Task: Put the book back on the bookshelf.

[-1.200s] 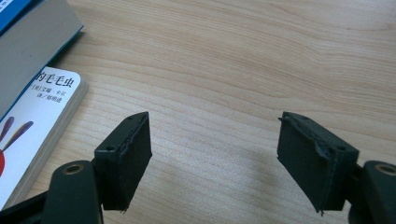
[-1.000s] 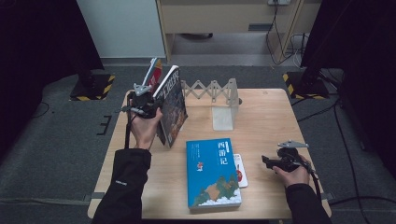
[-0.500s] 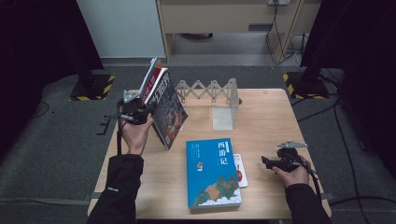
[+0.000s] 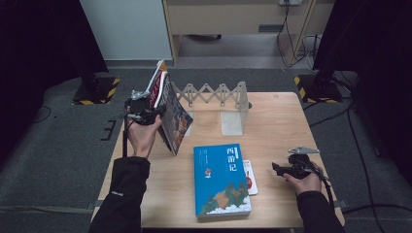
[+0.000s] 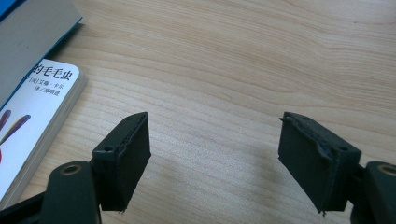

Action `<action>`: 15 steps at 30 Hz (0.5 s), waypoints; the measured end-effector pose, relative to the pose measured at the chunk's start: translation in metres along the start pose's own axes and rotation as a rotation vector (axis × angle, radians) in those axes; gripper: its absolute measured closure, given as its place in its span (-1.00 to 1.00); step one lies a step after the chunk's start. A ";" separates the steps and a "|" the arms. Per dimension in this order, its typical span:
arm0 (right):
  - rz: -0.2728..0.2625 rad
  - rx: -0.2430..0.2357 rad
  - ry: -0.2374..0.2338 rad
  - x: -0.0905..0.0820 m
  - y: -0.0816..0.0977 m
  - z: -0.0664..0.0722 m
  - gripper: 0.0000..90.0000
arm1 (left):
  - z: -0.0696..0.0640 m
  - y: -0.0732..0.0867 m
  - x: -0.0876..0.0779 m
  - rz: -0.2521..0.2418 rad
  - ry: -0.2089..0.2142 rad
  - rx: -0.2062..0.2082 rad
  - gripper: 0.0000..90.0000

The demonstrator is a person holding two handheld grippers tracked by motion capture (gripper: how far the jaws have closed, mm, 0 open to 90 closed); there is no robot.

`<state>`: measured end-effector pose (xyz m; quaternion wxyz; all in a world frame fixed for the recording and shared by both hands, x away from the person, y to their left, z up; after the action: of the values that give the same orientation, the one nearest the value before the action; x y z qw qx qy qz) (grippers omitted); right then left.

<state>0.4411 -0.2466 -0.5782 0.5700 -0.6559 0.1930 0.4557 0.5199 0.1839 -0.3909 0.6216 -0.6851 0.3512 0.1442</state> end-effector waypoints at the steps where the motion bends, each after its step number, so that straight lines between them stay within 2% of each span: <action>1: 0.000 0.000 -0.001 0.000 0.000 0.000 -0.44 | -0.001 -0.001 0.001 0.002 0.000 -0.006 0.66; 6: -0.001 -0.002 -0.003 0.000 0.000 0.000 -0.44 | -0.003 -0.004 0.003 0.015 -0.022 -0.019 0.67; 9: 0.000 0.005 -0.006 -0.001 0.000 0.000 -0.44 | -0.001 -0.003 0.001 0.017 -0.054 -0.008 0.78; 12: -0.001 0.005 -0.003 0.000 0.000 0.000 -0.44 | 0.001 -0.001 -0.001 0.015 -0.050 -0.008 0.79; 15: -0.001 0.003 -0.004 0.000 0.000 0.000 -0.44 | 0.001 -0.002 -0.003 -0.005 -0.045 0.001 0.72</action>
<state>0.4407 -0.2464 -0.5779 0.5714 -0.6542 0.1921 0.4568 0.5191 0.1858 -0.3879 0.6300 -0.6823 0.3355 0.1579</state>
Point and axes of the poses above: each handheld gripper's, and its own axes: x roughly forward along the jaws, y roughly out of its underside, z roughly to its left, the point moved 9 cm from there along x, roughly forward along the jaws, and after that the axes turned 9 degrees about z, right-handed, at the moved point
